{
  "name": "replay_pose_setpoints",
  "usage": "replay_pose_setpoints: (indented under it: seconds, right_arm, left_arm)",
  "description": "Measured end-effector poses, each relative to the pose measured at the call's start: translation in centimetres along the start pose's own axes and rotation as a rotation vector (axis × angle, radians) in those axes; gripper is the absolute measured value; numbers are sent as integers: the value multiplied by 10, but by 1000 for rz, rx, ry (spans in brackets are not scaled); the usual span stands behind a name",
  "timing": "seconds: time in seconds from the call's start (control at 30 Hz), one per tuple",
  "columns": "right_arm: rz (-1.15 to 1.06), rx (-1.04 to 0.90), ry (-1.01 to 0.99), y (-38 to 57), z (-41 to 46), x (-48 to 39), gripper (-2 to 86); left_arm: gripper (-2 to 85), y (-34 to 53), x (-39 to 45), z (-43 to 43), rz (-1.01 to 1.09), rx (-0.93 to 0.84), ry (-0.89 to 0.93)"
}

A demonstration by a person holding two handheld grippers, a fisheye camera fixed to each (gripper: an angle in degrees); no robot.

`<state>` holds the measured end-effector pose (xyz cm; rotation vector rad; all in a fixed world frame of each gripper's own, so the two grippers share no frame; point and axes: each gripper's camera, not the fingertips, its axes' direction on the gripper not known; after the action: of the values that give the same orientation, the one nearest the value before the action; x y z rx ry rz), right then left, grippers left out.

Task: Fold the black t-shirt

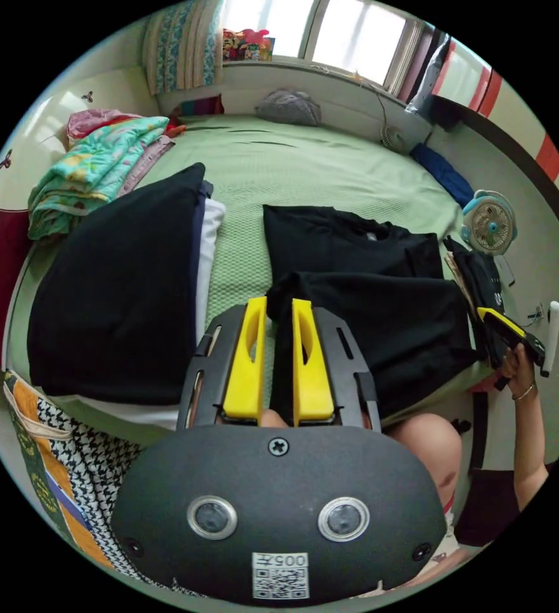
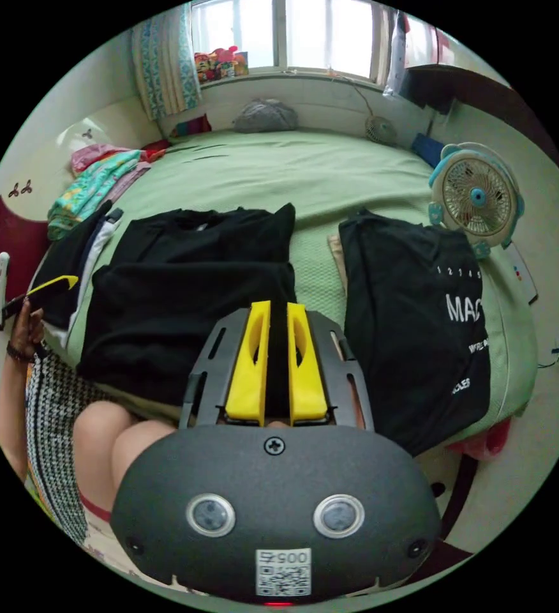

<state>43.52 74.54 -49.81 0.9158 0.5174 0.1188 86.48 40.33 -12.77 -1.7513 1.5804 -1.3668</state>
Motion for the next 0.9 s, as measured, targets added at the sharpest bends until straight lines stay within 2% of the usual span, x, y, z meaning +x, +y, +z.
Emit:
replay_pose_setpoints:
  seconds: [0.3, 0.47, 0.7, 0.9]
  right_arm:
    - [43, -165, -11, 34, 32, -1, 52]
    - [-27, -188, 34, 57, 25, -5, 48]
    - [28, -171, 61, 87, 23, 9, 0]
    - [4, -178, 115, 101, 21, 7, -7]
  left_arm:
    - [75, 72, 15, 21, -20, -135, 23]
    - [68, 93, 17, 40, -12, -222, -66]
    - [60, 108, 10, 32, -17, -196, -47]
    - [46, 123, 5, 18, -14, -190, -114]
